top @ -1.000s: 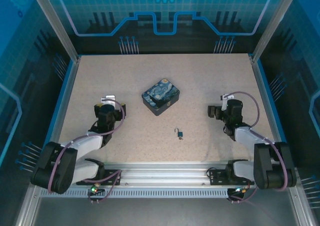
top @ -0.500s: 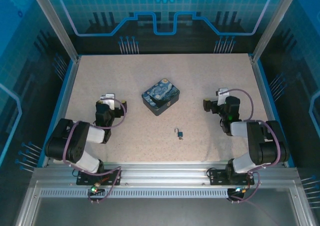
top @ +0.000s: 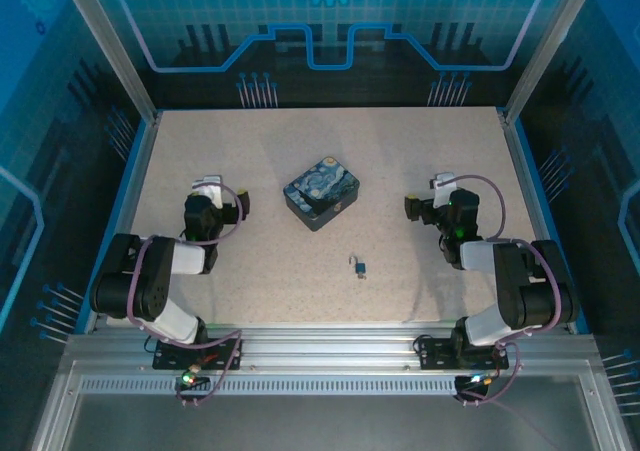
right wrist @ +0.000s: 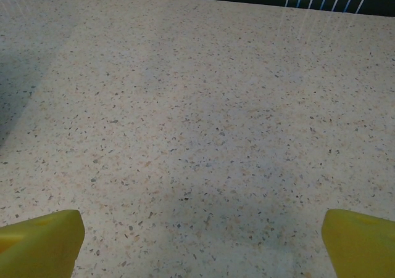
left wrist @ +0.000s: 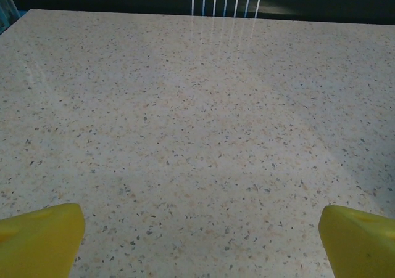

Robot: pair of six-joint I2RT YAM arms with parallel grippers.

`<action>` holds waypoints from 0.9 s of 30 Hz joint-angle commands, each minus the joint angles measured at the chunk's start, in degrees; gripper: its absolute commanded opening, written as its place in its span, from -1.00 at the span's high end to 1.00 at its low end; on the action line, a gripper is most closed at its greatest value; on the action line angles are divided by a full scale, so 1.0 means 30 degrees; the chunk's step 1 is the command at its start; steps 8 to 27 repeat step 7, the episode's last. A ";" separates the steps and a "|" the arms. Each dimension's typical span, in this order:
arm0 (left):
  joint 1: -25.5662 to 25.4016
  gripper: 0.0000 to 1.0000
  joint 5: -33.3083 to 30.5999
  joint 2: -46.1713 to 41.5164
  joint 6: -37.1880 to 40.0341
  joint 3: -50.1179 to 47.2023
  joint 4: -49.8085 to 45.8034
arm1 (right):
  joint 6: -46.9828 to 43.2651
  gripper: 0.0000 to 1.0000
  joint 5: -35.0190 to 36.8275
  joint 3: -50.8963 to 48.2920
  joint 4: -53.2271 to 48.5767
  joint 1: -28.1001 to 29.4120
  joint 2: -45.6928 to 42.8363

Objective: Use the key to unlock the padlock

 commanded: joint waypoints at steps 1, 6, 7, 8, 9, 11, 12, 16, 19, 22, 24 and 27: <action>0.0098 -0.97 0.0481 -0.0191 -0.0179 0.0163 -0.0091 | -0.0252 -1.00 0.0216 0.0237 0.0203 0.0195 0.0119; 0.0098 -0.98 0.0481 -0.0202 -0.0184 0.0158 -0.0103 | -0.0267 -1.00 0.0277 0.0241 0.0202 0.0246 0.0119; 0.0098 -0.98 0.0495 -0.0181 -0.0179 0.0160 -0.0095 | -0.0260 -1.00 0.0270 0.0237 0.0199 0.0228 0.0119; 0.0098 -0.98 0.0495 -0.0181 -0.0179 0.0160 -0.0095 | -0.0260 -1.00 0.0270 0.0237 0.0199 0.0228 0.0119; 0.0098 -0.98 0.0495 -0.0181 -0.0179 0.0160 -0.0095 | -0.0260 -1.00 0.0270 0.0237 0.0199 0.0228 0.0119; 0.0098 -0.98 0.0495 -0.0181 -0.0179 0.0160 -0.0095 | -0.0260 -1.00 0.0270 0.0237 0.0199 0.0228 0.0119; 0.0098 -0.98 0.0495 -0.0181 -0.0179 0.0160 -0.0095 | -0.0260 -1.00 0.0270 0.0237 0.0199 0.0228 0.0119; 0.0098 -0.98 0.0495 -0.0181 -0.0179 0.0160 -0.0095 | -0.0260 -1.00 0.0270 0.0237 0.0199 0.0228 0.0119; 0.0098 -0.98 0.0495 -0.0181 -0.0179 0.0160 -0.0095 | -0.0260 -1.00 0.0270 0.0237 0.0199 0.0228 0.0119; 0.0098 -0.98 0.0495 -0.0181 -0.0179 0.0160 -0.0095 | -0.0260 -1.00 0.0270 0.0237 0.0199 0.0228 0.0119; 0.0098 -0.98 0.0495 -0.0181 -0.0179 0.0160 -0.0095 | -0.0260 -1.00 0.0270 0.0237 0.0199 0.0228 0.0119; 0.0098 -0.98 0.0495 -0.0181 -0.0179 0.0160 -0.0095 | -0.0260 -1.00 0.0270 0.0237 0.0199 0.0228 0.0119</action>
